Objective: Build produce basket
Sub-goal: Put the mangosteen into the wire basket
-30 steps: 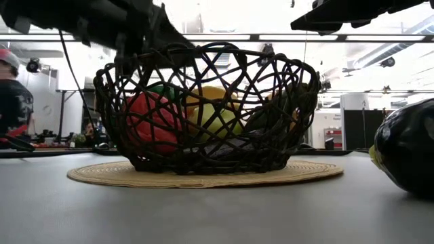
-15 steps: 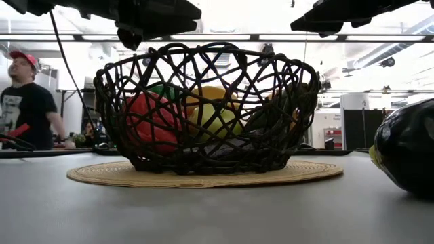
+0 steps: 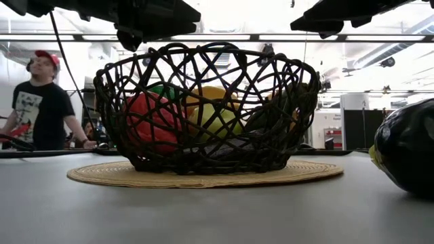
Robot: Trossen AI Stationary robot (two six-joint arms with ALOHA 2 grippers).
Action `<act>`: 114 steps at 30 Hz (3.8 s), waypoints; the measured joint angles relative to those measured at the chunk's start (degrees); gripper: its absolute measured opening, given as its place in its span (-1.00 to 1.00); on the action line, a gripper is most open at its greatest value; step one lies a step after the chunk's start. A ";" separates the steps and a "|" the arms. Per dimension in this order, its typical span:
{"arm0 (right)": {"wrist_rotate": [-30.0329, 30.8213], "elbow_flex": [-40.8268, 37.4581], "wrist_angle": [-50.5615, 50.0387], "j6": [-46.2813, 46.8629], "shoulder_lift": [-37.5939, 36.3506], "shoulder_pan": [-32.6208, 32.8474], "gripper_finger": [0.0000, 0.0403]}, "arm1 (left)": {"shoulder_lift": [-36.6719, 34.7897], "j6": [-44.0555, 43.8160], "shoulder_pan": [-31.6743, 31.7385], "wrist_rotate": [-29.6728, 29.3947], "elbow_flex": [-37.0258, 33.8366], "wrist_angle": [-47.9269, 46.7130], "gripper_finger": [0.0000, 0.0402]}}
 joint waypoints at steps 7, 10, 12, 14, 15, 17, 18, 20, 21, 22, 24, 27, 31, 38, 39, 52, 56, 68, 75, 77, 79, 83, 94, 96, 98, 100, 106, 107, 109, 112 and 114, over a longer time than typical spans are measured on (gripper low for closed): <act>-0.59 0.92 0.73 -0.17 0.04 0.33 0.00 | -0.01 0.35 0.04 -0.01 0.07 -0.01 -0.34; -3.59 3.06 -0.63 1.61 0.02 1.18 0.00 | -0.11 0.35 0.04 0.00 0.09 0.02 -0.34; -7.65 4.89 -3.19 4.12 0.02 1.99 0.00 | -0.11 0.37 0.04 0.00 0.01 0.00 -0.34; -10.78 6.72 -6.05 7.30 0.23 3.02 0.00 | -0.11 0.39 0.04 -0.02 -0.13 -0.03 -0.34; -11.26 7.50 -6.95 8.99 0.49 3.65 0.00 | -0.11 0.47 0.04 -0.01 -0.13 -0.03 -0.34; -11.44 8.79 -8.77 11.44 1.25 5.12 0.00 | -0.11 1.33 0.04 -0.02 -0.13 -0.02 -0.34; -11.44 9.28 -9.47 12.53 1.87 5.91 0.00 | -0.11 1.75 0.04 -0.02 -0.13 -0.02 -0.34; -11.49 10.43 -10.36 14.47 3.36 7.39 0.00 | -0.11 1.90 0.04 -0.02 -0.13 -0.02 -0.34; -11.60 11.02 -10.85 15.11 4.05 8.28 0.00 | -0.11 1.93 0.07 -0.02 -0.10 -0.02 -0.34; -11.58 11.66 -11.71 15.68 4.76 9.18 0.00 | -0.11 1.96 0.11 -0.01 0.06 -0.02 -0.34; -11.61 13.46 -14.07 16.46 6.16 11.02 0.00 | -0.13 1.98 0.15 -0.02 0.13 0.02 -0.34; -11.24 16.56 -18.98 19.08 8.48 13.42 0.00 | -0.13 1.98 0.15 -0.01 0.02 0.00 -0.34; -10.34 21.79 -25.98 20.92 12.52 16.22 0.00 | -0.13 1.97 0.15 -0.02 -0.02 0.00 -0.34; -10.51 30.37 -38.17 21.54 21.72 21.11 0.00 | -0.13 4.62 0.15 -0.02 0.05 -0.02 -0.34; -10.50 31.36 -39.35 22.33 23.01 21.67 0.00 | -0.13 4.82 0.16 -0.02 0.15 0.02 -0.34; -10.49 37.46 -43.41 28.18 35.30 23.14 0.01 | -0.28 4.96 0.17 -0.02 0.31 0.00 -0.34; -5.91 39.20 -44.57 29.88 38.10 22.91 0.12 | -0.28 6.36 0.15 -0.02 0.31 0.02 -0.34; -2.55 44.38 -51.02 45.56 42.20 22.34 0.54 | -0.37 6.47 0.15 -0.02 0.42 0.08 -0.34; -1.05 43.20 -52.04 53.87 44.63 22.36 0.63 | -1.42 7.81 0.14 -0.02 0.42 0.02 -0.34; -0.79 42.93 -51.91 55.25 45.05 22.34 0.63 | -2.19 7.90 0.13 -0.02 0.42 0.02 -0.34; -0.04 42.49 -51.81 56.35 45.60 22.34 0.63 | -2.94 7.97 0.13 -0.02 0.42 0.18 -0.34; 0.00 41.51 -51.36 56.85 47.06 22.10 0.63 | -4.65 9.39 0.13 -0.02 0.42 0.29 -0.34; 0.02 41.32 -50.38 56.82 50.40 21.97 0.56 | -8.60 13.76 -0.17 -0.02 0.39 0.08 -0.34; 0.02 41.31 -50.39 56.84 50.29 21.97 0.45 | -9.00 14.55 -0.17 -0.02 0.18 0.05 -0.34; 0.00 41.29 -50.39 56.84 50.03 21.97 0.30 | -9.18 15.26 -0.17 -0.02 -0.03 -0.02 -0.34; -0.14 41.29 -50.37 56.84 49.89 21.97 0.15 | -9.41 15.34 -0.17 -0.02 -0.17 -0.15 -0.34; -1.32 41.26 -50.71 51.50 48.86 22.68 -0.01 | -10.59 16.33 -0.32 -0.02 -0.17 -0.14 -0.34; -1.84 41.48 -50.97 49.74 48.38 23.18 -0.01 | -11.05 16.92 -0.48 -0.04 -0.17 0.03 -0.34; -2.42 42.28 -51.35 45.64 47.61 24.64 0.01 | -12.07 18.33 -0.85 -0.02 -0.17 0.00 -0.34; 0.54 43.51 -51.55 38.31 46.01 26.46 0.03 | -13.28 18.89 -1.07 1.02 -0.22 0.04 -0.34; 6.11 44.50 -51.33 32.54 44.90 27.23 0.03 | -13.70 18.93 -1.05 3.74 -0.36 0.05 -0.34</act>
